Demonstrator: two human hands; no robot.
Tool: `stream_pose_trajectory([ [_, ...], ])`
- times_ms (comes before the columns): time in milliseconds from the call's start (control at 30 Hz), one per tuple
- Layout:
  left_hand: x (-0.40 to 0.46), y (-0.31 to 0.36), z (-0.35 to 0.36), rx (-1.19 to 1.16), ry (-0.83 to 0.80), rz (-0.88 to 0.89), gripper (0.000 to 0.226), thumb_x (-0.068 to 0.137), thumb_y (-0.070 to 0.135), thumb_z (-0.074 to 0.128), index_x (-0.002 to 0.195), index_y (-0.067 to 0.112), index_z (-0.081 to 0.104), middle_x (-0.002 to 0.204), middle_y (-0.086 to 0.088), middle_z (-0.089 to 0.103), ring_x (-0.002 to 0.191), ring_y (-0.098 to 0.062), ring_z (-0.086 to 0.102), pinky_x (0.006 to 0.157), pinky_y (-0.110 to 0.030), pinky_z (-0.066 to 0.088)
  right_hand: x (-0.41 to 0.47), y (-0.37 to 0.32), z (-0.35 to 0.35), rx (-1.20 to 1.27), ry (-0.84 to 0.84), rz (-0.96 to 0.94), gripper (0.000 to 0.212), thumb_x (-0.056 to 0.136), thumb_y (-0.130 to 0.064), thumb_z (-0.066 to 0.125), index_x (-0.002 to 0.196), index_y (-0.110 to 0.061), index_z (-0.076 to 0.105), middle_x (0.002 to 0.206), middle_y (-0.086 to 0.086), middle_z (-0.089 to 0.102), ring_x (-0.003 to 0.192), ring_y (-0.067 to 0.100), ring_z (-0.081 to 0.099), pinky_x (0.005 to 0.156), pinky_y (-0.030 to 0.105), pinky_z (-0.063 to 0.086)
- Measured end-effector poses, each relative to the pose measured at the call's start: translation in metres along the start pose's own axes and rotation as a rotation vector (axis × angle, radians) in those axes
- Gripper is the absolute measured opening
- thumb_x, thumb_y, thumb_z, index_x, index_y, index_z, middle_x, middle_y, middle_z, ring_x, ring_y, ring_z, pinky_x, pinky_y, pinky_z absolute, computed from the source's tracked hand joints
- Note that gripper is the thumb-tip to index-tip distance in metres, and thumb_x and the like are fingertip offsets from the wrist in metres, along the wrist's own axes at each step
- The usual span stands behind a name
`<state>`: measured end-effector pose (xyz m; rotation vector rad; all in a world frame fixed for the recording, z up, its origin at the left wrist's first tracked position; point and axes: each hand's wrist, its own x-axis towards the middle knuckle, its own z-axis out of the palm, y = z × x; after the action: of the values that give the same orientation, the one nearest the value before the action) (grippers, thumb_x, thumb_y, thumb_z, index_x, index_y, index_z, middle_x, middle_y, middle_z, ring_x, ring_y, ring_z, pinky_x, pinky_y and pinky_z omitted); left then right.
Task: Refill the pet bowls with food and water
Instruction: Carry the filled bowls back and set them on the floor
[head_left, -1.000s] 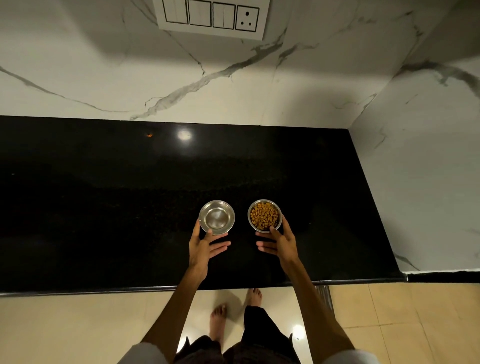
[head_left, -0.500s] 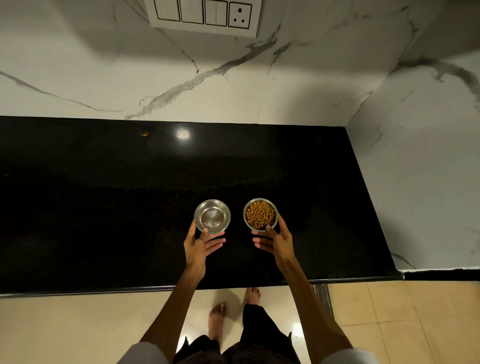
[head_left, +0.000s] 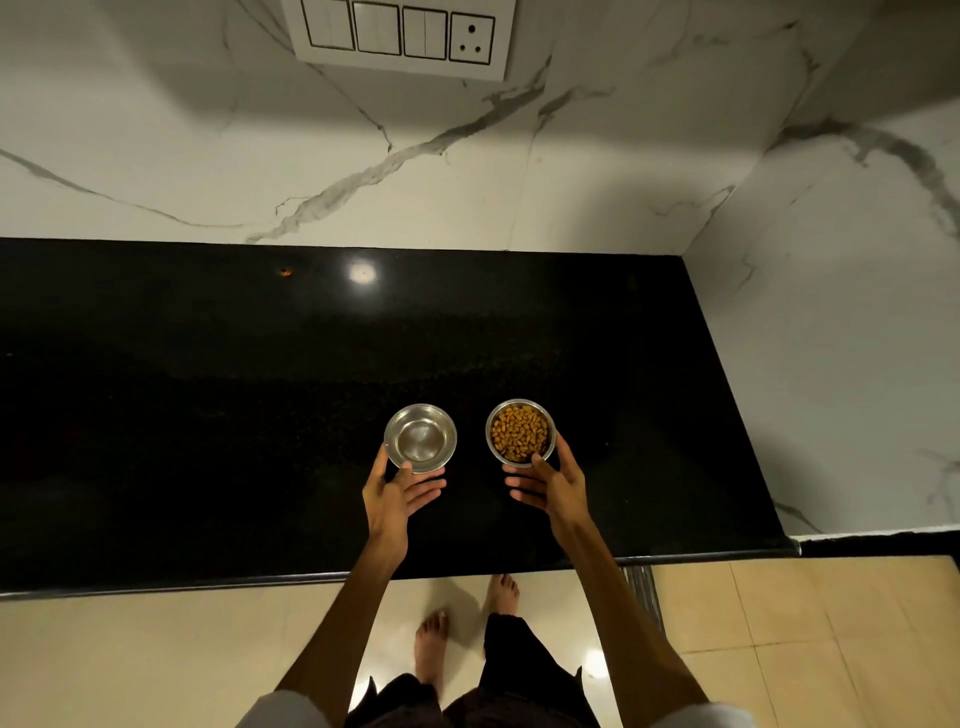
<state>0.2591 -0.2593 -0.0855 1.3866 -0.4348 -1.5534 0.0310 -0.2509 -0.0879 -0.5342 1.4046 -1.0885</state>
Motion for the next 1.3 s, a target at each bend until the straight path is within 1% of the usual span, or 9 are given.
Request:
stream_pose_trajectory([
  [300,-0.009,0.009,-0.001,0.048,-0.041,0.036,0.054,0.109,0.017,0.049,0.16,0.029,0.035,0.099,-0.023,0.078,0.09,-0.037,0.077,0.072,-0.034,0.065,-0.017,0.002,0.001,0.006,0.025,-0.026,0.052,0.109,-0.013,0.05,0.157,-0.027,0.037,0.106,0.023,0.077,0.096,0.039,0.076,0.07,0.036,0.064],
  [600,-0.026,0.017,-0.006,0.097,-0.1,0.048,0.055,0.109,0.014,0.049,0.16,0.027,0.034,0.096,-0.024,0.078,0.086,-0.04,0.077,0.07,-0.036,0.065,-0.052,0.007,-0.004,-0.008,0.062,-0.072,0.051,0.109,-0.012,0.05,0.156,-0.026,0.039,0.102,0.023,0.078,0.074,0.025,0.075,0.057,0.026,0.056],
  [800,-0.038,0.017,-0.009,0.137,-0.146,0.038,0.057,0.109,0.013,0.047,0.162,0.025,0.03,0.095,-0.024,0.078,0.084,-0.039,0.077,0.068,-0.035,0.065,-0.077,0.012,-0.011,-0.026,0.1,-0.092,0.05,0.109,-0.01,0.046,0.156,-0.027,0.038,0.102,0.022,0.078,0.066,0.021,0.072,0.052,0.025,0.053],
  [1000,-0.05,0.015,-0.004,0.166,-0.188,0.023,0.058,0.109,0.01,0.047,0.162,0.024,0.031,0.094,-0.024,0.078,0.082,-0.039,0.077,0.066,-0.035,0.065,-0.099,0.018,-0.023,-0.039,0.151,-0.124,0.051,0.109,-0.011,0.046,0.157,-0.025,0.036,0.103,0.02,0.078,0.064,0.02,0.071,0.052,0.025,0.051],
  [1300,-0.075,0.004,0.021,0.208,-0.27,0.01,0.058,0.107,0.009,0.05,0.161,0.023,0.032,0.094,-0.025,0.078,0.081,-0.039,0.077,0.065,-0.035,0.065,-0.13,0.024,-0.053,0.022,0.239,-0.155,0.052,0.109,-0.009,0.047,0.157,-0.026,0.037,0.101,0.023,0.078,0.061,0.02,0.069,0.049,0.025,0.051],
])
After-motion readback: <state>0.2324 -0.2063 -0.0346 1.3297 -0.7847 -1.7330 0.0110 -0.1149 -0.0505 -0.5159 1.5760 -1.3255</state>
